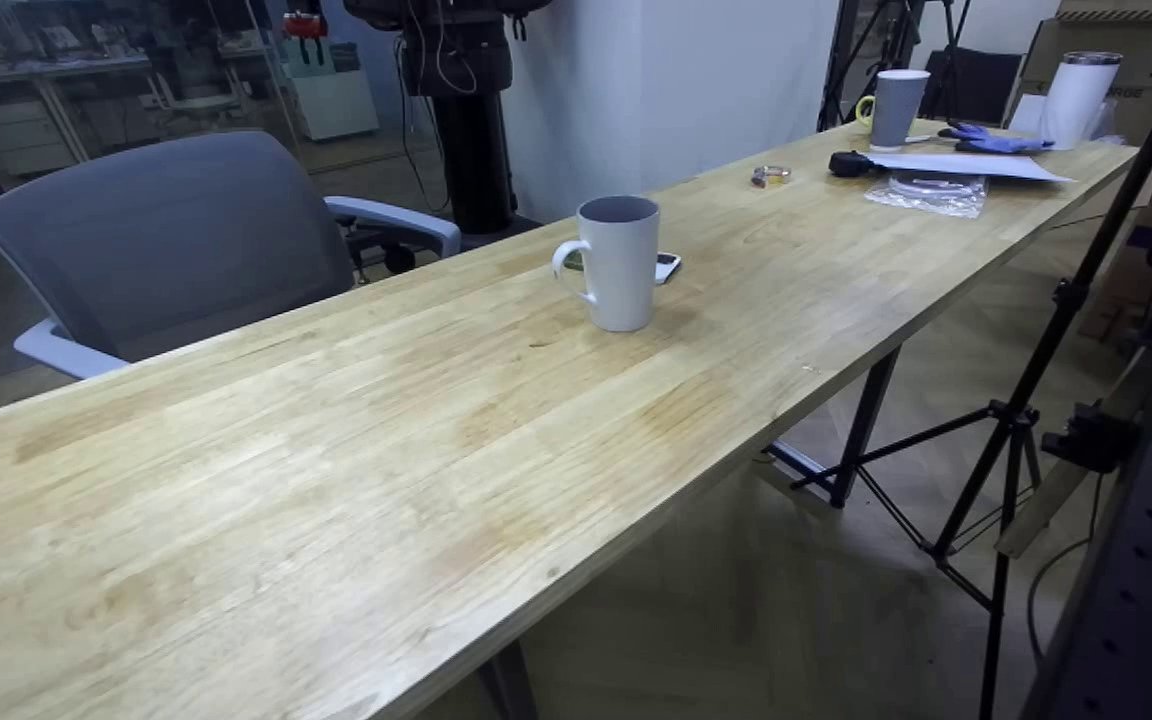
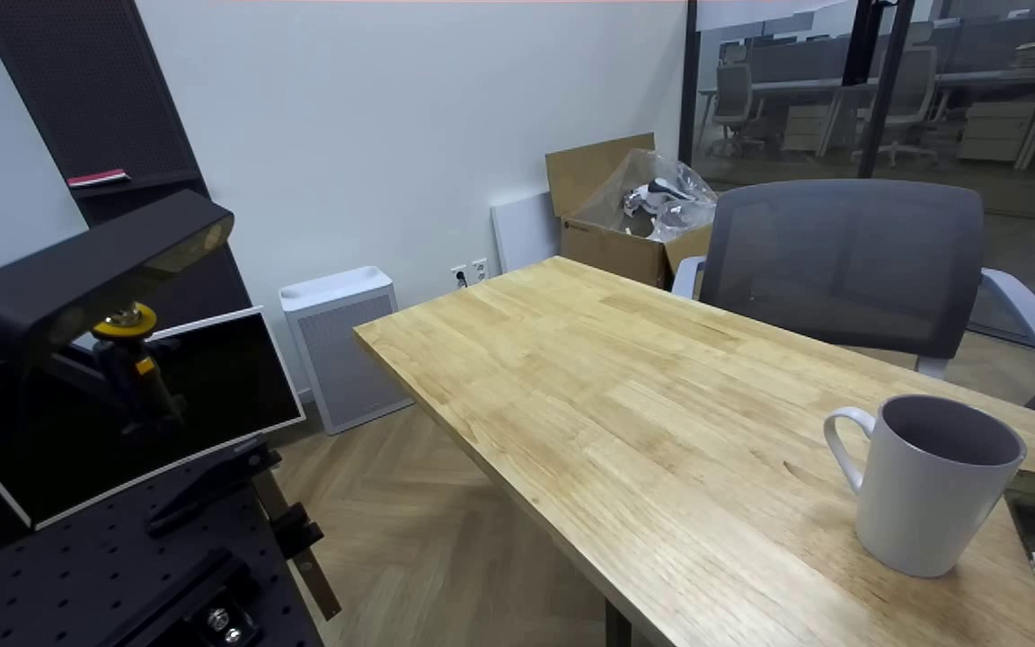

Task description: Move the mug forward

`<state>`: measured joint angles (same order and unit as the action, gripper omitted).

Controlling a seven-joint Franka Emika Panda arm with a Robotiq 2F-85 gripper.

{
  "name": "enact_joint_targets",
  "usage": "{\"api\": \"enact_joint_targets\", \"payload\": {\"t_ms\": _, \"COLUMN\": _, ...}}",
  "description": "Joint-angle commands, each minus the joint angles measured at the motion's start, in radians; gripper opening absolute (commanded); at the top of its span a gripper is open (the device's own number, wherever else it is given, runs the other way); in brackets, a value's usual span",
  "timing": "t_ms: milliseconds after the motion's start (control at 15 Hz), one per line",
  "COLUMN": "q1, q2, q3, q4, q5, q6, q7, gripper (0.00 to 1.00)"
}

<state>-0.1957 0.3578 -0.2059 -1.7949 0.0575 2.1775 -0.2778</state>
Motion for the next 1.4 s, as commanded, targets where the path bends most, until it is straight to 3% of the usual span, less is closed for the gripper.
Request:
{"api": "enact_joint_targets", "payload": {"t_ms": 0, "q1": -0.030, "q2": 0.037, "q3": 0.029, "q4": 0.059, "q5": -0.007, "q6": -0.062, "q7": 0.015, "gripper": 1.00}}
{"api": "enact_joint_targets", "payload": {"t_ms": 67, "q1": -0.035, "q2": 0.042, "q3": 0.033, "q4": 0.064, "q5": -0.004, "q6": -0.080, "q7": 0.008, "gripper": 1.00}}
{"api": "enact_joint_targets", "payload": {"t_ms": 133, "q1": -0.012, "q2": 0.006, "q3": 0.045, "q4": -0.034, "q5": 0.000, "q6": -0.045, "q7": 0.052, "gripper": 1.00}}
{"api": "enact_joint_targets", "payload": {"t_ms": 1133, "q1": -0.028, "q2": 0.018, "q3": 0.058, "q4": -0.023, "q5": -0.003, "q6": -0.059, "q7": 0.011, "gripper": 1.00}}
{"api": "enact_joint_targets", "payload": {"t_ms": 1333, "q1": -0.024, "q2": 0.020, "q3": 0.062, "q4": -0.044, "q5": -0.006, "q6": -0.011, "q7": 0.011, "gripper": 1.00}}
